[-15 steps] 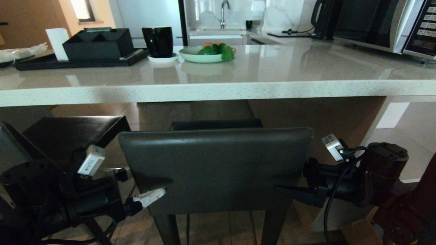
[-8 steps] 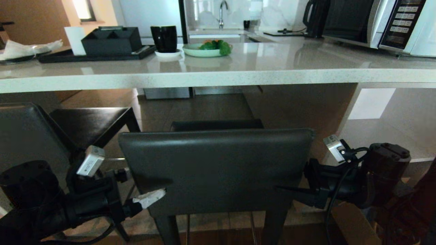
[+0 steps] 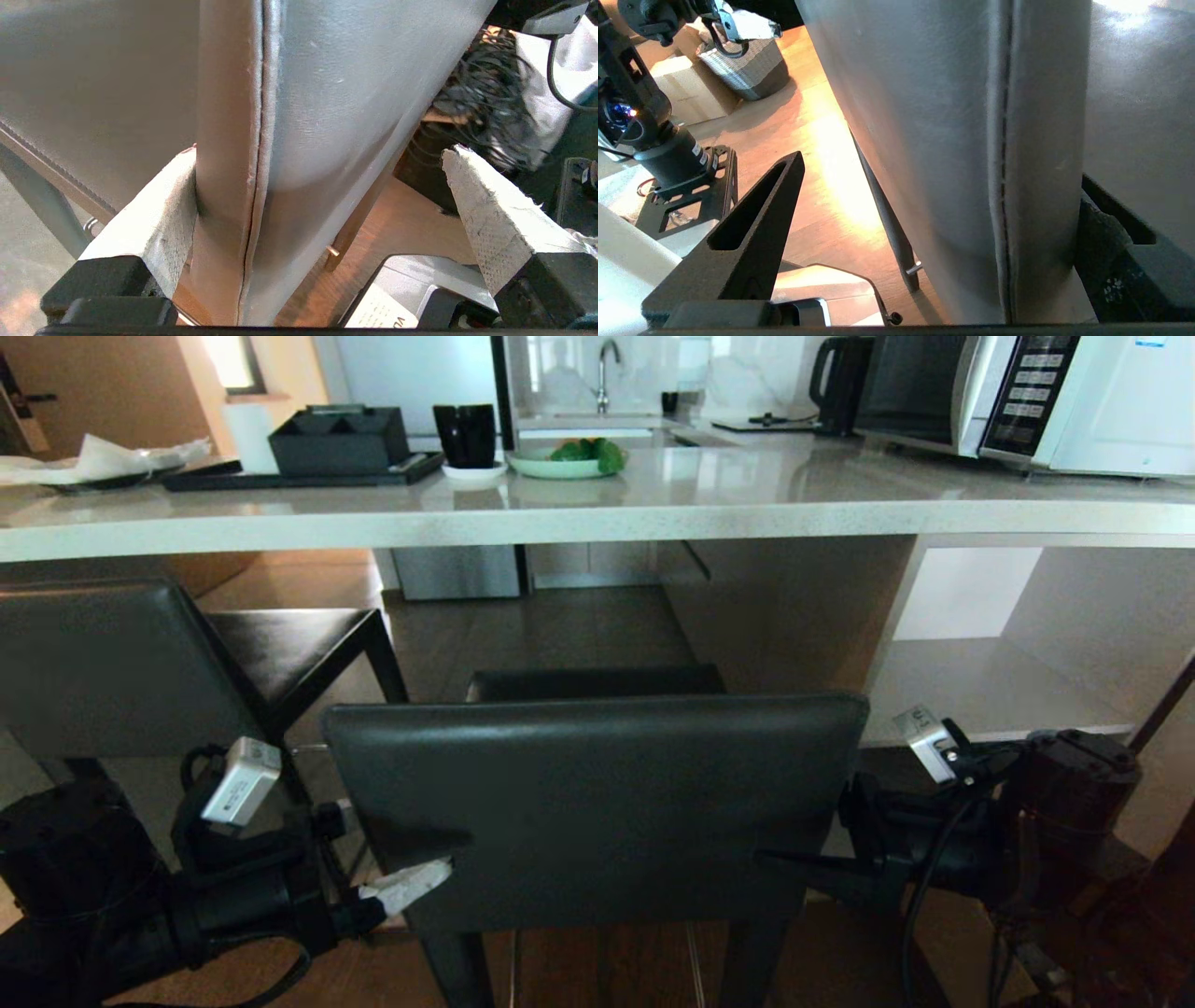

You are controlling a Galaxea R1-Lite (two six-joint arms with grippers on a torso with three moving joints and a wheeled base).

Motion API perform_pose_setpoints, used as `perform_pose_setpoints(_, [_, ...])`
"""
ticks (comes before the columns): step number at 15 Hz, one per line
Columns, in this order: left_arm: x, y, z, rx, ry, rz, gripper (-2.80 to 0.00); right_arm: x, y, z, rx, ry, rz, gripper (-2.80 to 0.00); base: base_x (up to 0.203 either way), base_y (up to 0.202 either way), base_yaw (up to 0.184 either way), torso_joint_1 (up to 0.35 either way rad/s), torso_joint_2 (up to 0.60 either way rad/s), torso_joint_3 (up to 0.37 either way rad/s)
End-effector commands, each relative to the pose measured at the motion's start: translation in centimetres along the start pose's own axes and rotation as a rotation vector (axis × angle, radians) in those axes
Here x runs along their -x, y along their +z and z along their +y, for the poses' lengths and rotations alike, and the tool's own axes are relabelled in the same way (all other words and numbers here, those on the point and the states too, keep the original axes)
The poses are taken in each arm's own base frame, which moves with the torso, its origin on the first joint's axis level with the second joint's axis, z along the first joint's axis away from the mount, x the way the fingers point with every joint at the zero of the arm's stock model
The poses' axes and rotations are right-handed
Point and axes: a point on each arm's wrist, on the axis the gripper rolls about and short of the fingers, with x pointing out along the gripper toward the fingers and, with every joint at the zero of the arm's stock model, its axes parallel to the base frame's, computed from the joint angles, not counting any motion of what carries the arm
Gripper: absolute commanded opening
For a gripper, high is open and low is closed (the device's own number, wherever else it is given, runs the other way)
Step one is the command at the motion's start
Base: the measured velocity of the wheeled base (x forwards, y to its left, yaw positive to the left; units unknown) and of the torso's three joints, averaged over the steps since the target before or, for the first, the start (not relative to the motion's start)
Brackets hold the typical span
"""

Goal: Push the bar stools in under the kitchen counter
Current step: Pull the gray chair out from under the dining table

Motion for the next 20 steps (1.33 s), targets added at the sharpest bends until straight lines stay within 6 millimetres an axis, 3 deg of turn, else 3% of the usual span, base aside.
perform_pose_setpoints(1, [0.0, 0.1, -0.1, -0.009, -0.008, -0.007, 0.0, 0.1, 0.2, 0.2, 0.009, 0.008, -0.005, 0.0, -0.194, 0.0, -0.001, 0.003, 0.0, 0.002])
perform_pose_setpoints(13, [-0.1, 0.1, -0.1, -0.007, -0.006, -0.005, 0.0, 0.1, 0.1, 0.2, 0.004, 0.005, -0.002, 0.0, -0.191, 0.0, -0.001, 0.003, 0.0, 0.002])
perform_pose_setpoints(16, [-0.7, -0.1, -0.2, -0.001, -0.007, 0.0, 0.0, 0.2, 0.1, 0.1, 0.004, 0.0, -0.003, 0.0, -0.023, 0.0, -0.003, -0.004, 0.0, 0.002])
perform_pose_setpoints(20, [-2.6, -0.4, -2.0, -0.001, -0.058, 0.014, 0.0, 0.9, 0.1, -0.1, 0.003, -0.027, -0.006, 0.0, 0.0, 0.0, 0.0, 0.0, 0.0, 0.0])
